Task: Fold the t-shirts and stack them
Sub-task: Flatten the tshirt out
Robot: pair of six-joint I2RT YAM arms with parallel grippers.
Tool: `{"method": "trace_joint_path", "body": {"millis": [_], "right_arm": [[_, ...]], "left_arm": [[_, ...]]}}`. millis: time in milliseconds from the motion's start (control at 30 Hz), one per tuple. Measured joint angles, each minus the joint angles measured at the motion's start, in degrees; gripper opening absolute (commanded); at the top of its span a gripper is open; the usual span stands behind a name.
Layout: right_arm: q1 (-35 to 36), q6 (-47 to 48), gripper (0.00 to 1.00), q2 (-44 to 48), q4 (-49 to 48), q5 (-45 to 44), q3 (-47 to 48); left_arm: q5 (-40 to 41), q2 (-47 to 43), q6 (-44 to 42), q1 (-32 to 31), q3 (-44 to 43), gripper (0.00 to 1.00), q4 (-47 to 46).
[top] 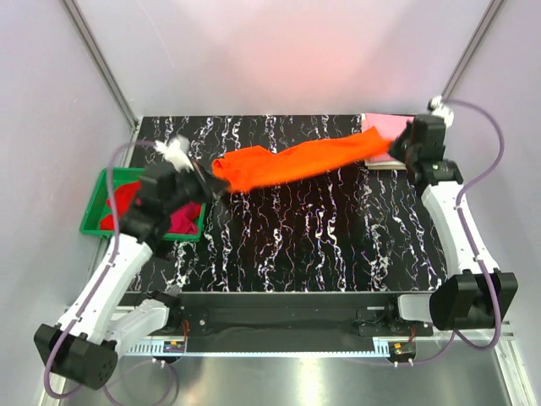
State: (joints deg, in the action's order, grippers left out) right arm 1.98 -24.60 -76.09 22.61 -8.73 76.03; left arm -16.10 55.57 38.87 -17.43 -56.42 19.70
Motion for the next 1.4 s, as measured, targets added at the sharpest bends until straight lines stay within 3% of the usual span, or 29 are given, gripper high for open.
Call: {"method": "trace_joint_path", "body": {"millis": [67,133,267,400,500,600,767,1000,1267,1400], "right_arm": [[-0.5,-1.6,0.01,1.8,1.7,-1.4,-7.3],[-1.0,-3.7,0.22,2.0,2.4,-2.3,-13.6],[-1.5,-8.2,0.30,1.9,7.5,-2.8,-22.3],[-1.5,-14.8,0.38,0.4,17.9,-6.3,-20.0],[-1.6,-18.7,0.40,-2.0,22.5,-6.5,-14.8],[-1.6,-22.6,0.40,-5.2,23.6,-5.5,-11.3],[-1.6,-27.9,0.36,-16.3,25.2,-2.5,-5.6],[-1.6,-32.9,0.38,-30.8,26.7,3.5,1.3],[-1.6,-35.3,0.41,-33.7,28.3,4.9,3.8],[-1.6,-35.7,0.42,-34.6,28.4,4.9,4.1]], "left_arm": [[-0.2,-2.5,3.1,-3.2,8.3,0.02,-0.7],[0.0,-2.8,6.0,-7.3,16.3,0.07,-2.5],[0.3,0.2,9.7,-14.1,25.6,0.09,-3.0],[1.6,1.5,11.7,-17.8,29.7,0.37,-3.9],[4.4,0.2,12.1,-21.3,30.1,0.52,-3.8],[8.2,-2.0,11.0,-24.1,28.0,0.58,-1.7],[12.7,-2.3,8.2,-24.7,22.5,0.60,0.6],[15.9,-2.2,5.6,-24.7,21.5,0.60,3.3],[16.7,-2.2,4.4,-24.7,21.5,0.61,4.6],[16.7,-2.0,3.9,-24.7,21.5,0.66,4.8]]}}
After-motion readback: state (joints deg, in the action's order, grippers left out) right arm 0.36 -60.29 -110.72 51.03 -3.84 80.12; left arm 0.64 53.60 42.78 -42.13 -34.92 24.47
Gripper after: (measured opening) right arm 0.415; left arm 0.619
